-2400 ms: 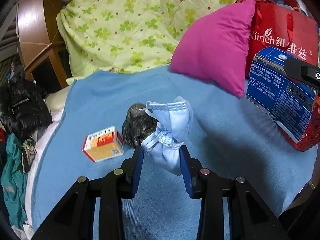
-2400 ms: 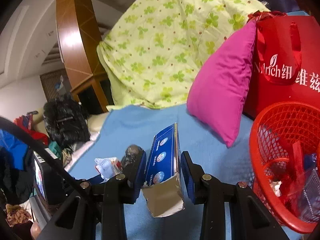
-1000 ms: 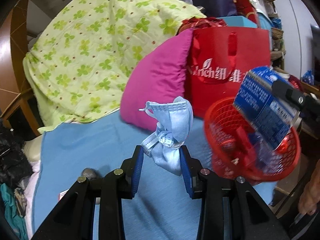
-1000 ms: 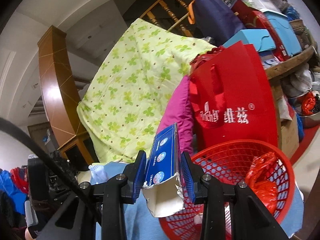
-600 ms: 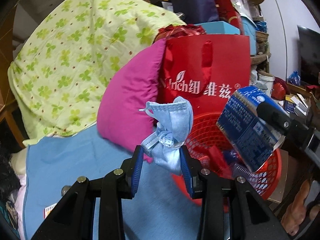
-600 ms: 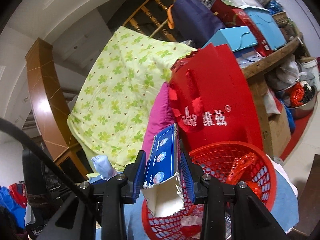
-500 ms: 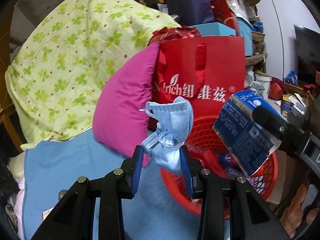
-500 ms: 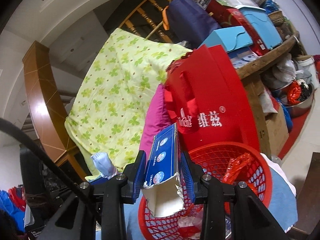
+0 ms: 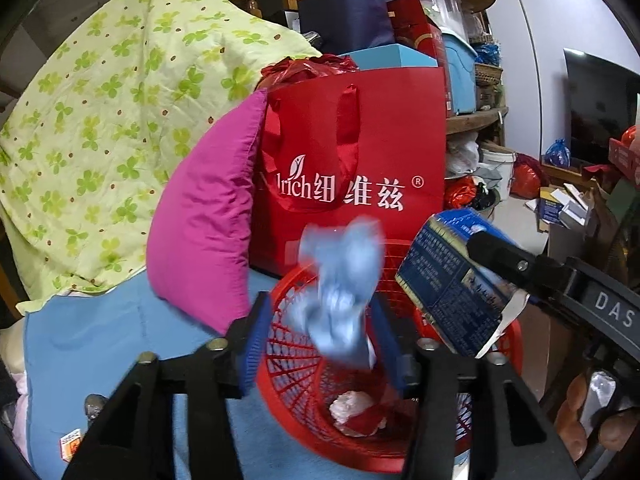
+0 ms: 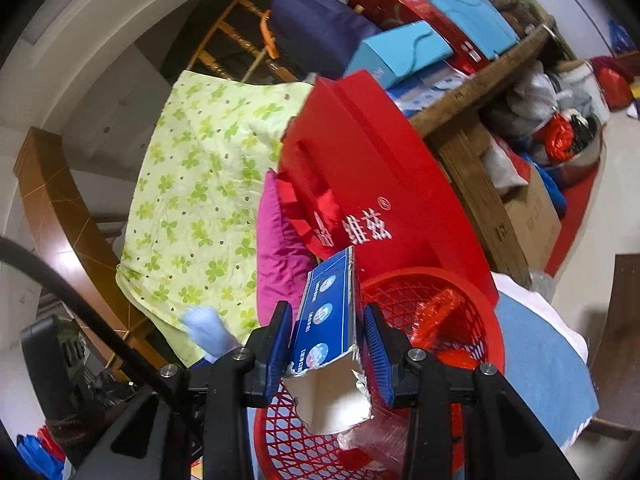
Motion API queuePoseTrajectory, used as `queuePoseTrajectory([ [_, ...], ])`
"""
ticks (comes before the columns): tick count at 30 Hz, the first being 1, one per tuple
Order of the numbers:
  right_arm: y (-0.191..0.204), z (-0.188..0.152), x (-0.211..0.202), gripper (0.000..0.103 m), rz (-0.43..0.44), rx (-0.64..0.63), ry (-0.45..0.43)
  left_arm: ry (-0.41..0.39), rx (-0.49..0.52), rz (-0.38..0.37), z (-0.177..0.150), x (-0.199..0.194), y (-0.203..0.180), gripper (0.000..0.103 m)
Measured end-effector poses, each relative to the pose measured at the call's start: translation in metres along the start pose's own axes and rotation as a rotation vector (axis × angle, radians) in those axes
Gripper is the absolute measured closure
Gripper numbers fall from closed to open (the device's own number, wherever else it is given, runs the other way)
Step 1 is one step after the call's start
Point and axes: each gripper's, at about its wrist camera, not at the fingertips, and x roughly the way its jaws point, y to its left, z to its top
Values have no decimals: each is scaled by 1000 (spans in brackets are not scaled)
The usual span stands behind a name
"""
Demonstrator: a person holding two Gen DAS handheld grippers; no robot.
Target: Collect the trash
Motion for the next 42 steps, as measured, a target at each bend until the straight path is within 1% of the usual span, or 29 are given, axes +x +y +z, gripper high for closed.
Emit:
queuePoseTrajectory([
  [1,-3,0,0,44,1,18,5,-4,-7,-5,-1,0,0,37],
  [2,-5,0,0,38,-7,34,0,-7,-11,-8,-1,0,1,35],
  [3,-6,0,-1,38,-11,35,-3,-8,-14,-9,-2,0,1,32],
  [7,-1,-1,-3,38,-15,21,-27,-5,-19,6,-6,-1,7,28],
  [9,13,-4,-6,38,-24,-35,-63,-8,-25,21,-10,-4,15,24],
  [12,43,-12,-15,38,1,-153,-139,-7,-57,64,-22,-12,36,19],
  [13,51,-14,-17,38,10,-185,-154,1,-79,85,-30,-16,49,18],
  [15,79,-28,-20,38,63,-296,-185,20,-108,133,-45,-22,72,17],
  [16,89,-33,-20,38,85,-329,-186,29,-119,160,-53,-25,82,17],
  [17,104,-43,-19,37,127,-386,-179,44,-135,200,-66,-29,97,17],
  [18,117,-52,-16,35,159,-433,-161,55,-148,226,-75,-31,108,17],
  [19,126,-60,-13,34,183,-466,-141,80,-179,272,-92,-35,129,16],
  [20,137,-70,-6,33,209,-507,-104,96,-197,296,-103,-37,140,16],
  [21,149,-82,3,33,229,-551,-51,122,-226,333,-117,-39,157,16],
  [23,165,-103,24,33,239,-599,54,182,-297,413,-148,-42,191,16],
  [25,178,-127,54,33,215,-630,196,228,-382,480,-178,-46,224,16],
  [26,182,-138,67,33,192,-638,250,245,-416,505,-191,-46,235,16],
  [28,187,-164,100,33,138,-656,379,298,-485,553,-218,-43,259,16],
  [30,186,-189,136,33,63,-661,483,337,-520,578,-235,-38,270,16],
  [32,182,-207,159,33,9,-668,542,365,-554,588,-251,-35,279,16],
  [34,169,-227,183,33,-68,-680,575,390,-586,583,-262,-30,284,16],
  [36,154,-240,200,33,-134,-681,601,413,-593,573,-271,-25,285,16],
  [38,141,-250,215,31,-202,-688,613,390,-591,579,-278,-26,284,16],
  [39,137,-254,219,23,-223,-692,619,378,-591,582,-280,-27,283,13],
  [40,133,-259,222,19,-233,-716,603,362,-587,586,-283,-28,282,12],
  [41,133,-261,223,11,-235,-738,590,353,-587,587,-285,-30,282,10],
  [42,133,-264,224,6,-254,-771,583,341,-594,583,-288,-32,282,8],
])
